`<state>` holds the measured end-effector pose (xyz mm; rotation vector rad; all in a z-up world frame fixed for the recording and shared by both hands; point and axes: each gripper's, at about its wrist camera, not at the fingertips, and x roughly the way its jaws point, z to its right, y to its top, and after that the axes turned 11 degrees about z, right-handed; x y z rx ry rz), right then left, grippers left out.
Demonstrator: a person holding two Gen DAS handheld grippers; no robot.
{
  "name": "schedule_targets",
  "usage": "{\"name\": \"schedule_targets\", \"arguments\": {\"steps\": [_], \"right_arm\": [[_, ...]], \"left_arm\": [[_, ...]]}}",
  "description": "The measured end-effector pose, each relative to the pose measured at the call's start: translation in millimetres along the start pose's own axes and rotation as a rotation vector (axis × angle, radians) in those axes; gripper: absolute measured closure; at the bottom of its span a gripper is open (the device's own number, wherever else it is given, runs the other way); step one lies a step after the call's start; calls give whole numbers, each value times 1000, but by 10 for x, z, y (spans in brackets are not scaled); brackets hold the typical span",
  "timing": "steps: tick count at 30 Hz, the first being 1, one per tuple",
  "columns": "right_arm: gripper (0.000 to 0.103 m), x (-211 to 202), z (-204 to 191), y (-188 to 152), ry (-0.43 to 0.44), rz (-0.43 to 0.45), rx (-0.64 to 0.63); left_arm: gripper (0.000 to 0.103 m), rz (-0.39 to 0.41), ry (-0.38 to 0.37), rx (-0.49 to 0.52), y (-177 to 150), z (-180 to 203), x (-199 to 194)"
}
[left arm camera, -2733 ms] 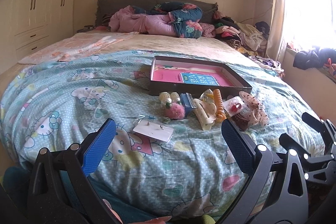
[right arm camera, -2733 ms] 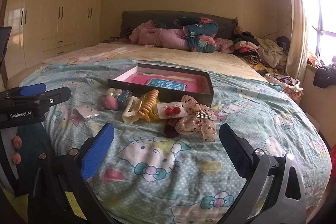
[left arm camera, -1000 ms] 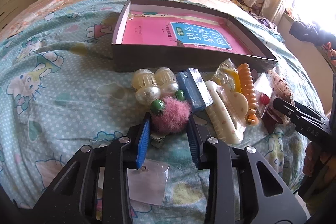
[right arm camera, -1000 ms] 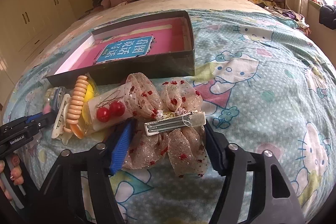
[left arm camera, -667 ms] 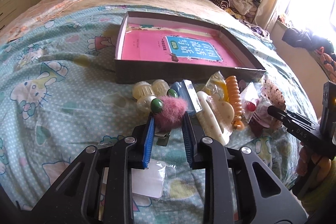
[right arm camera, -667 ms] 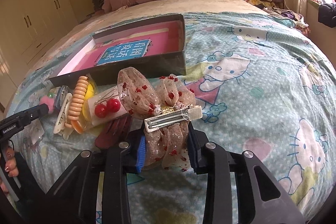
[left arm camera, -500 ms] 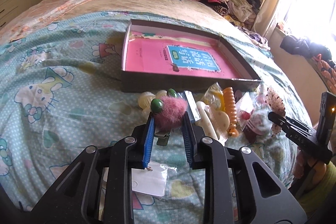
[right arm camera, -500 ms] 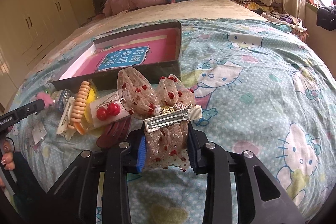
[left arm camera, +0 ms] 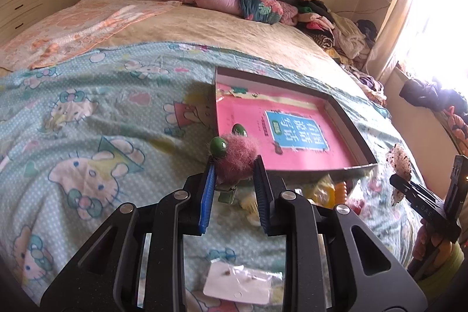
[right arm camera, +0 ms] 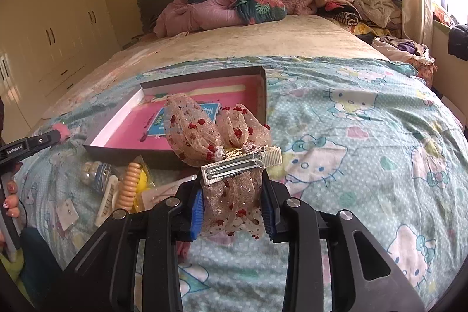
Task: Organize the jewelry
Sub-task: 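Carry both held items into the pink box and open both tools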
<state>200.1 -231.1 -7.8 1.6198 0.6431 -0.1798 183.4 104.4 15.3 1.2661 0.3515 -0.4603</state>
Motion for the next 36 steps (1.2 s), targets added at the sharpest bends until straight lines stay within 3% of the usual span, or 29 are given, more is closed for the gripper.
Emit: {"name": "schedule_targets", "arguments": {"steps": [9, 21, 36], "right_arm": [[70, 307, -123, 259, 9, -1, -52], [69, 867, -179, 412, -9, -67, -80], [69, 1431, -137, 355, -51, -176, -92]], "left_arm": [[85, 12, 4, 19, 115, 52, 221], [85, -43, -21, 72, 115, 260, 696], [85, -133, -42, 138, 3, 414, 1190]]}}
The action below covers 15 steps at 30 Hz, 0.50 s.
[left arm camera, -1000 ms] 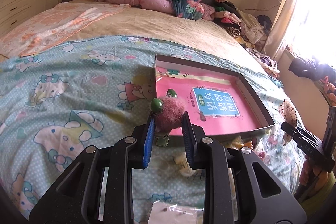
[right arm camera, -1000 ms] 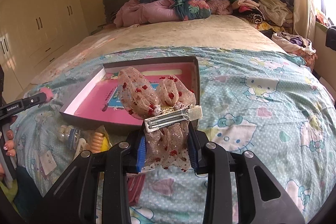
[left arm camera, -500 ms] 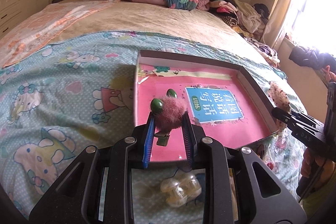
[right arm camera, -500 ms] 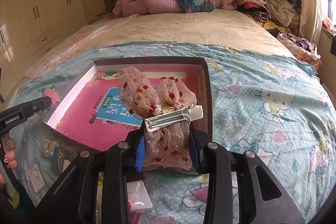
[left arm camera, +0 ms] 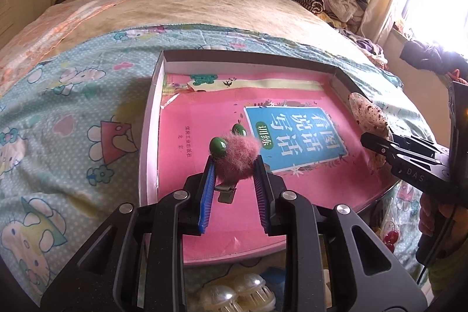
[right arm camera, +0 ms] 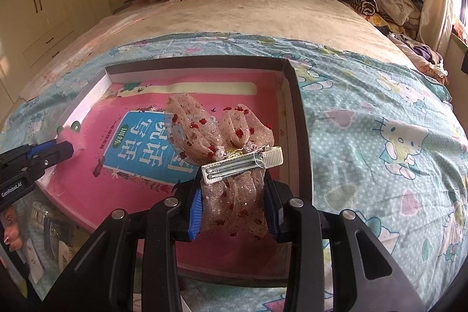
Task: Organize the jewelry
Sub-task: 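Carry both held items into the pink box and open both tools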
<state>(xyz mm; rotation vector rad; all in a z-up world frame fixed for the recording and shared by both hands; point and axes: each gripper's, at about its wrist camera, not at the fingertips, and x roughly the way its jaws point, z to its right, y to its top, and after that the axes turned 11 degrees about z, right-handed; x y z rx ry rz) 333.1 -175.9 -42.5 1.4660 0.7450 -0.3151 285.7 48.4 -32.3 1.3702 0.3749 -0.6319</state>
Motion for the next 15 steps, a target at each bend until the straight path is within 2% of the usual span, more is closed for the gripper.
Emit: {"name": "schedule_targets", "arguments": {"steps": [8, 11, 15], "right_arm": [[62, 15, 10, -21, 0, 5, 4], [55, -6, -21, -38, 12, 11, 4], [39, -82, -72, -66, 27, 31, -3]], "left_arm": [[84, 0, 11, 0, -27, -15, 4], [81, 4, 16, -10, -31, -39, -19], [71, 19, 20, -20, -21, -67, -75]]}}
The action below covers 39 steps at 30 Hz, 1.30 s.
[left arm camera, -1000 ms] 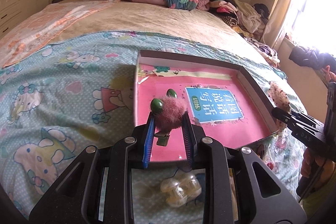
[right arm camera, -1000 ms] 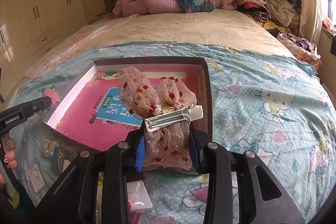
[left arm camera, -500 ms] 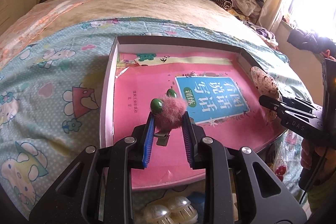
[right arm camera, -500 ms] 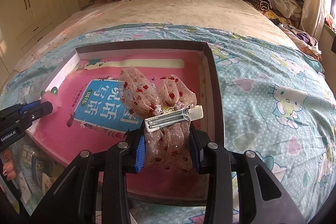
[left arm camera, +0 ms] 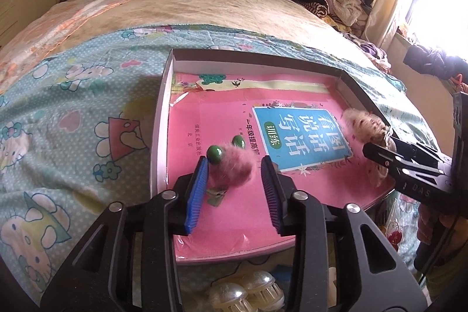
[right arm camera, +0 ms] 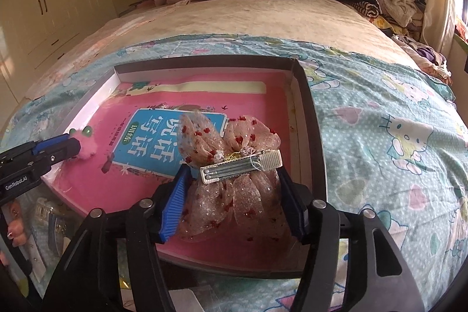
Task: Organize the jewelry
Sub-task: 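Carry both held items into the pink box and open both tools, then lift both open tools up and away from the box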
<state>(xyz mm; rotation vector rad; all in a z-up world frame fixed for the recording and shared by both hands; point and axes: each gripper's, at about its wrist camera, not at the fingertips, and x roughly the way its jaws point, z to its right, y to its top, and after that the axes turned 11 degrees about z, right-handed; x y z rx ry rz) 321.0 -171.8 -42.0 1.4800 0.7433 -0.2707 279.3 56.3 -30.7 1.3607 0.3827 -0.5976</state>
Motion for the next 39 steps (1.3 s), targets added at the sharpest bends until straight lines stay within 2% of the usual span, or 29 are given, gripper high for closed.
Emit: {"name": "schedule_targets", "arguments": {"steps": [1, 3, 8, 10, 13, 23, 32, 35, 39], "right_arm": [[32, -33, -8, -4, -3, 8, -3], [26, -115, -6, -9, -6, 31, 7], [19, -386, 72, -60, -16, 87, 26], [17, -507, 98, -91, -26, 111, 23], [15, -674, 124, -124, -32, 136, 21], [14, -1053, 146, -280, -40, 166, 14], [14, -1307, 31, -454, -27, 182, -19], [14, -1389, -23, -509, -15, 185, -39], [13, -1466, -82, -575, -8, 182, -61]], "left_arm": [[71, 3, 0, -2, 7, -6, -15], [66, 15, -1, -6, 20, -10, -50], [54, 45, -8, -11, 23, 14, -179], [45, 65, -18, -8, 22, 40, -257], [42, 93, -32, -4, 4, 84, -377], [34, 117, -64, -9, -116, 199, -701], [26, 136, -81, 14, -277, 325, -982], [17, 143, -81, 22, -326, 353, -1045], [16, 143, -79, 33, -389, 378, -1110]]}}
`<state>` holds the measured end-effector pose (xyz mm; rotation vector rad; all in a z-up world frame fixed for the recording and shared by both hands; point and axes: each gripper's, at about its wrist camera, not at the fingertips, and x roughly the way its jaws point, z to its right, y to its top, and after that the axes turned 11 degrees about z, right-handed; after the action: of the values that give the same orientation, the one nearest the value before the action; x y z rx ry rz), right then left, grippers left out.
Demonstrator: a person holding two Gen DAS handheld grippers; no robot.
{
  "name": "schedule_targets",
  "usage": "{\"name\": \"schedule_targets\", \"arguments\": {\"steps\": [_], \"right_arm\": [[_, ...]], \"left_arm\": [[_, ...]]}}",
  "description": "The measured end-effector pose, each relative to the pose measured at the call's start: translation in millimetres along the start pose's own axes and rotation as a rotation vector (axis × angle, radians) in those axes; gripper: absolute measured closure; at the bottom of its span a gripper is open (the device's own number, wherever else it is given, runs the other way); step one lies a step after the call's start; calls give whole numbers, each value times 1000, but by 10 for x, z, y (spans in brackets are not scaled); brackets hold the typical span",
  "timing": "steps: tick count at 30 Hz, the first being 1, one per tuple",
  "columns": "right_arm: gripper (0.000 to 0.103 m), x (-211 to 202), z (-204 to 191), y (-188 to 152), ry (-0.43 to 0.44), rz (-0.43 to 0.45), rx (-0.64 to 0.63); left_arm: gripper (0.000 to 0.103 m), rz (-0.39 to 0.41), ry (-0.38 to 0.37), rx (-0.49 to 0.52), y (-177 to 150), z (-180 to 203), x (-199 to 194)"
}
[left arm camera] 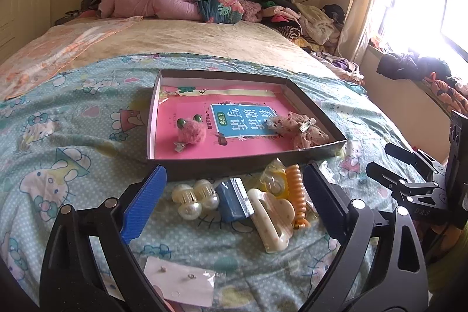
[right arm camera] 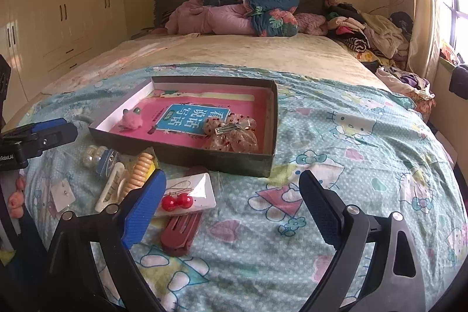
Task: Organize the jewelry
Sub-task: 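Lift both open tools up and away from the box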
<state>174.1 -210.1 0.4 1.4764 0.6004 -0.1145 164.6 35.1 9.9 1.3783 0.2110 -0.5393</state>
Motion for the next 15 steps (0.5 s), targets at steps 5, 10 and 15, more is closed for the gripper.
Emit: {"name": "schedule_targets", "arguments": {"steps": [5, 10, 15], "right_arm": [[12, -71, -34, -95, 11, -12, -8], [12, -77, -61, -187, 26, -32, -15], [11, -67, -99, -254, 39, -46, -39]], "left_arm": [[14, -8, -2, 5, -101, 42, -84], [14, -32, 7, 19, -226, 61, -103], [14, -57, 12, 19, -319, 58, -84]]}}
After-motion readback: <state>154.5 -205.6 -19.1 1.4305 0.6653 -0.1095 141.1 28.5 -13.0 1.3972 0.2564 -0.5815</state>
